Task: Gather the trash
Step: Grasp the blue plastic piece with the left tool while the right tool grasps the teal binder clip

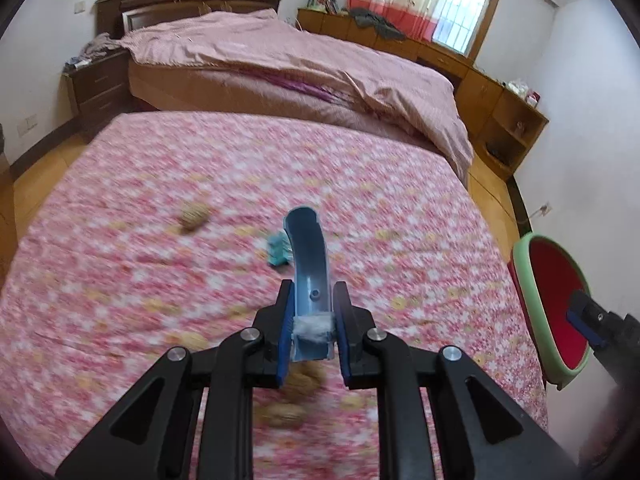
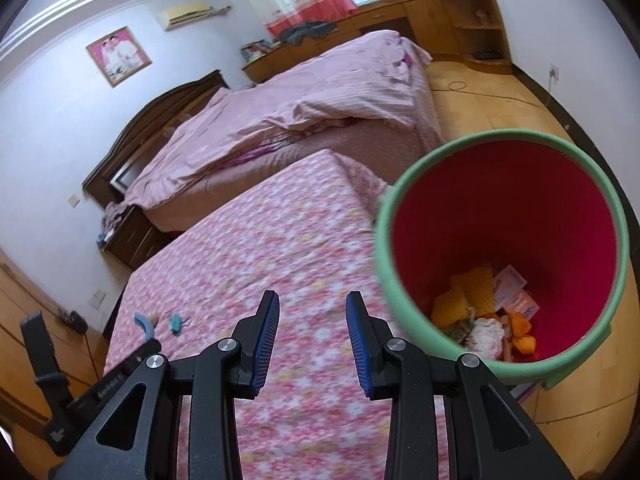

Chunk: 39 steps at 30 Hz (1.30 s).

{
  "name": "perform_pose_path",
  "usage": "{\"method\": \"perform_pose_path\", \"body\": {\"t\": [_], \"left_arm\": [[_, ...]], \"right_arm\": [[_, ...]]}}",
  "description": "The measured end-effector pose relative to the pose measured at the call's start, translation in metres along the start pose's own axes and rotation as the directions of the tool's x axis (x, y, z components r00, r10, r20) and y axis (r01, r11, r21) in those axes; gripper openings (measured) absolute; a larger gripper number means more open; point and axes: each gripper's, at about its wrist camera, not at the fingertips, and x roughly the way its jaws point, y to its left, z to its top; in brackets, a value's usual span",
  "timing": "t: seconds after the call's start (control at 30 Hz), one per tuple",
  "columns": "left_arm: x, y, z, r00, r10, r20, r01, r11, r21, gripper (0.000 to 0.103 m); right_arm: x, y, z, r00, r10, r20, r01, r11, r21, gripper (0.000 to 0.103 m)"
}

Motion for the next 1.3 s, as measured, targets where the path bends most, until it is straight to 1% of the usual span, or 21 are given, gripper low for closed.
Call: {"method": "perform_pose_path", "body": {"t": [0.23,0.37,0.5,0.67,0.73,0.87,0.9,0.97,1.03,1.2,1.3], "left_arm": [[-0.017,0.047,0.017,0.998,0.053,0.044,-0.052,0.998,-0.018,0.018],[-0.019,0.072,0.023,0.995,0.089,0.05,-0.088,0.996,-0.032,0.018],[-0.019,0.099,0.023,0.993,0.111,0.05,-0.108,0.993,-0.056,0.018],[-0.01,0.123,0.02,0.993,0.11,0.03,-0.107,0.991,-0.083,0.018],[-0.007,0.132,0.02,0.994,0.105,0.03,-0.101,0.99,-0.097,0.018],[-0.002,0.149,0.019,0.995,0.094,0.035,-0.089,0.987,-0.133,0.018],[0.0,0.154,0.018,0.996,0.088,0.033,-0.082,0.986,-0.147,0.018],[0.004,0.161,0.016,0.996,0.082,0.03,-0.076,0.983,-0.167,0.018],[0.007,0.168,0.014,0.997,0.077,0.028,-0.07,0.98,-0.185,0.018],[0.011,0.172,0.011,0.997,0.072,0.039,-0.064,0.979,-0.193,0.018],[0.011,0.17,0.01,0.996,0.074,0.052,-0.063,0.98,-0.187,0.018]], "right_arm": [[0.014,0.042,-0.011,0.999,0.022,-0.045,-0.025,0.997,-0.066,0.036],[0.029,0.066,-0.019,0.996,0.031,-0.084,-0.039,0.994,-0.098,0.037],[0.046,0.093,-0.029,0.993,0.026,-0.116,-0.043,0.988,-0.146,0.038],[0.07,0.123,-0.039,0.989,0.014,-0.146,-0.041,0.982,-0.184,0.04],[0.08,0.132,-0.042,0.987,0.019,-0.162,-0.05,0.981,-0.189,0.04],[0.101,0.152,-0.047,0.983,0.005,-0.183,-0.045,0.976,-0.213,0.04],[0.106,0.158,-0.049,0.983,0.0,-0.185,-0.041,0.974,-0.222,0.042],[0.114,0.165,-0.051,0.983,-0.01,-0.184,-0.035,0.971,-0.238,0.049],[0.122,0.172,-0.053,0.982,-0.021,-0.188,-0.028,0.967,-0.252,0.05],[0.146,0.183,-0.057,0.973,-0.04,-0.225,-0.025,0.96,-0.279,0.052],[0.157,0.188,-0.059,0.971,-0.053,-0.232,-0.017,0.956,-0.291,0.054]]}}
